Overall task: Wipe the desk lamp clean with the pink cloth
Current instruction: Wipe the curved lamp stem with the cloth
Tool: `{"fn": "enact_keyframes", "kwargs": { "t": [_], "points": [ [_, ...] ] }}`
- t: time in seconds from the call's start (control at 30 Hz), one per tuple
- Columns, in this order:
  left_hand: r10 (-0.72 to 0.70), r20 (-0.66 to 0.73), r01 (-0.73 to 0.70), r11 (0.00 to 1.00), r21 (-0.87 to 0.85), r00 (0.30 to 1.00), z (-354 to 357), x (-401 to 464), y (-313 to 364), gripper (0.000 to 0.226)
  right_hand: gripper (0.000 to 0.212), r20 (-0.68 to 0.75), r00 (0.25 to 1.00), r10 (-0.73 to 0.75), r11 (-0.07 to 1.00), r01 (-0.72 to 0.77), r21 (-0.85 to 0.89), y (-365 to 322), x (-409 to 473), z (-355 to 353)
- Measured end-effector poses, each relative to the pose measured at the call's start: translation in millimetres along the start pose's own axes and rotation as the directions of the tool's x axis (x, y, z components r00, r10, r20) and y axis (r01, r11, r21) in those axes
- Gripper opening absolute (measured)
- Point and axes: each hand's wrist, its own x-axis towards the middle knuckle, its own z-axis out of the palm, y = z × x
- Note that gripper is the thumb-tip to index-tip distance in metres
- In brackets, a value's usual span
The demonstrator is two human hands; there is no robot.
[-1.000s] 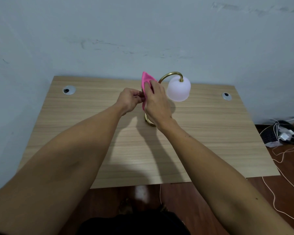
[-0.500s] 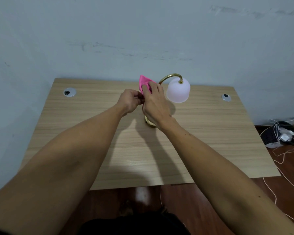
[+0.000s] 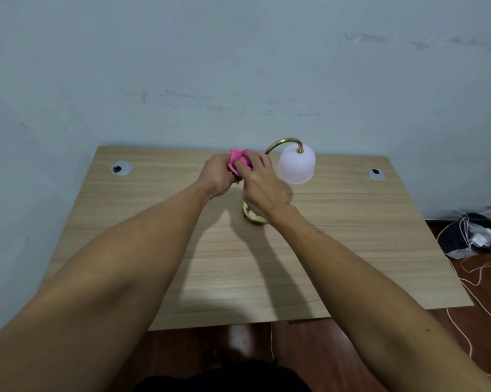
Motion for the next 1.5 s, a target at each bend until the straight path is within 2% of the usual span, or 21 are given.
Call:
{"fn": "enact_keyframes", "kwargs": {
  "t": [0.1,0.2,0.27,0.43,0.5,0.6,0.67,0.77,0.87,1.0,1.07,1.13,1.27,1.37,1.43,1.5],
  "points": [
    [0.018,-0.025,-0.017,0.999,0.040,1.000,1.4,-5.2,4.5,0.020,0.048,-0.025,0.995,0.096,0.992,-0.094,0.084,-6.2,2.9,0.1],
    [0.046,-0.040,-0.042,0.995,0.086,0.998,1.1,-5.7,5.1,0.025,0.048,0.009,0.990,0.142,0.987,-0.142,0.070,-10.3,5.3,1.8],
    [0.035,-0.047,-0.031,0.996,0.080,0.998,1.0,-5.1,2.9,0.017,0.048,0.048,0.995,0.083,0.997,-0.083,0.000,-7.1,3.4,0.5],
    [0.060,-0.063,-0.054,0.994,0.093,0.996,5.5,-6.3,3.4,0.025,0.063,0.146,0.988,-0.050,0.986,0.072,-0.150,2.8,4.2,-10.6],
    [0.057,-0.066,-0.052,0.996,0.075,0.996,6.1,-5.9,3.1,0.025,0.061,0.125,0.992,-0.024,0.992,0.040,-0.123,0.4,4.7,-13.4],
    [0.006,-0.071,-0.004,0.999,0.032,0.997,8.0,-3.3,0.6,0.025,0.038,0.060,0.994,0.087,0.996,-0.086,-0.022,-3.4,7.5,-15.6],
    [-0.008,-0.067,0.009,1.000,0.014,0.998,9.5,-2.1,-1.1,0.024,0.036,0.048,0.994,0.098,0.995,-0.098,-0.005,-5.1,7.2,-15.4],
    [-0.019,-0.055,0.017,0.999,-0.043,0.998,8.9,-0.6,-6.9,0.024,0.050,0.054,0.999,0.000,0.998,0.004,-0.070,-5.3,-1.0,-10.5],
    [-0.021,-0.041,0.018,0.997,-0.077,0.999,7.5,0.7,-14.0,0.033,0.061,0.136,0.988,-0.072,0.983,0.093,-0.156,2.0,-5.1,-5.8],
    [-0.023,0.002,0.023,0.992,-0.124,1.000,6.8,2.3,-18.9,0.033,0.060,0.234,0.962,-0.143,0.957,0.195,-0.217,9.6,-0.7,-10.0],
    [-0.019,0.013,0.021,0.990,-0.140,1.000,7.3,2.0,-19.9,0.030,0.058,0.217,0.962,-0.167,0.951,0.215,-0.221,13.9,-0.1,-9.8],
    [-0.024,0.007,0.025,0.989,-0.147,1.000,7.9,2.2,-20.7,0.028,0.055,0.152,0.977,-0.152,0.958,0.183,-0.219,13.0,-2.8,-10.4],
    [-0.059,-0.032,0.055,0.990,-0.128,0.998,9.1,4.7,-21.6,0.030,0.055,0.013,0.998,0.053,0.974,-0.049,-0.220,-1.4,-4.2,-14.5],
    [-0.036,-0.035,0.034,0.997,-0.064,0.999,9.2,3.1,-16.9,0.024,0.059,0.058,0.998,0.020,0.974,-0.006,-0.226,-4.4,-0.4,-8.2],
    [-0.012,-0.041,0.010,0.999,-0.036,0.999,8.7,3.9,-18.1,0.015,0.052,0.131,0.991,-0.016,0.960,0.052,-0.276,-5.6,-4.3,-2.7],
    [-0.006,-0.055,0.005,1.000,-0.006,0.998,8.6,5.6,-21.3,0.015,0.051,0.157,0.986,-0.052,0.954,0.096,-0.285,-4.8,-9.5,2.3]
  ]
}}
